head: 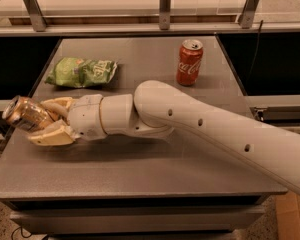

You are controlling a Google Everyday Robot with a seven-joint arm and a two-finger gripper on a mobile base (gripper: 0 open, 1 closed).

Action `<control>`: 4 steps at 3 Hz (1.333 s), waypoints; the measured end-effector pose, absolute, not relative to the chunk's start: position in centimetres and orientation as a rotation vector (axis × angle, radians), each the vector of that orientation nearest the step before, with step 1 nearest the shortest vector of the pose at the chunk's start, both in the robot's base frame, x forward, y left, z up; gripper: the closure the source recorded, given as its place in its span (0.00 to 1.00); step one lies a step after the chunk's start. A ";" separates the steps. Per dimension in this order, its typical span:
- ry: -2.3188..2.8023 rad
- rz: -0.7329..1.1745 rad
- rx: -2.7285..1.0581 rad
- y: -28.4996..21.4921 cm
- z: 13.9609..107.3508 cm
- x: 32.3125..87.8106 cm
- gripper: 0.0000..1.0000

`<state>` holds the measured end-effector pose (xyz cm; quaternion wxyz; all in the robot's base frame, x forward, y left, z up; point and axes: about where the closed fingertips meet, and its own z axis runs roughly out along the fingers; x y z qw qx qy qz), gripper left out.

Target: Place orange can upright

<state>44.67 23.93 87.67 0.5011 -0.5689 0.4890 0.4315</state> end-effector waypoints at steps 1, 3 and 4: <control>1.169 1.072 -1.337 23.8 87.0 44.7 0.00; 1.140 1.093 -1.288 23.5 86.3 44.7 0.00; 1.130 1.075 -1.282 23.1 86.5 44.6 0.00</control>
Offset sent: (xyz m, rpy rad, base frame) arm 0.0042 -0.0072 -0.0189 0.1079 0.0424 -0.0118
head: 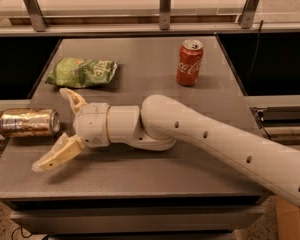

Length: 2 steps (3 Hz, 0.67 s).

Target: Place orange can upright

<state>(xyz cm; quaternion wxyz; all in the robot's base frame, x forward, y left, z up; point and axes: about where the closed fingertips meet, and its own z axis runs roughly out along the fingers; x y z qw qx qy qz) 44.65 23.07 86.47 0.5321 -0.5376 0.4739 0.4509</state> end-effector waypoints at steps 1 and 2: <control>1.130 1.074 -1.282 23.0 86.5 44.6 0.00; 1.124 1.057 -1.297 22.8 87.0 44.6 0.00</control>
Offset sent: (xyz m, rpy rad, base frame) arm 0.0022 -0.0097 0.0111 -0.0264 -0.0405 -0.0095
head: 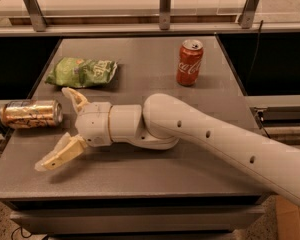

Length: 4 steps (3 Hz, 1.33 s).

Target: Place orange can upright

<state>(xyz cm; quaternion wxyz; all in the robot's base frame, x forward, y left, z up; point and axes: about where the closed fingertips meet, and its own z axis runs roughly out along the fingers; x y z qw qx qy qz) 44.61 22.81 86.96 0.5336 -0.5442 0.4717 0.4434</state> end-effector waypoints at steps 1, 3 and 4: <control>1.119 1.045 -1.309 22.7 87.4 44.6 0.00; 1.108 1.024 -1.333 22.5 88.0 44.5 0.00; 1.097 1.011 -1.339 22.5 88.2 44.5 0.00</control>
Offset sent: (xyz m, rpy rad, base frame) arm 0.0020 -0.0076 0.0102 -0.0229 -0.0369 -0.0053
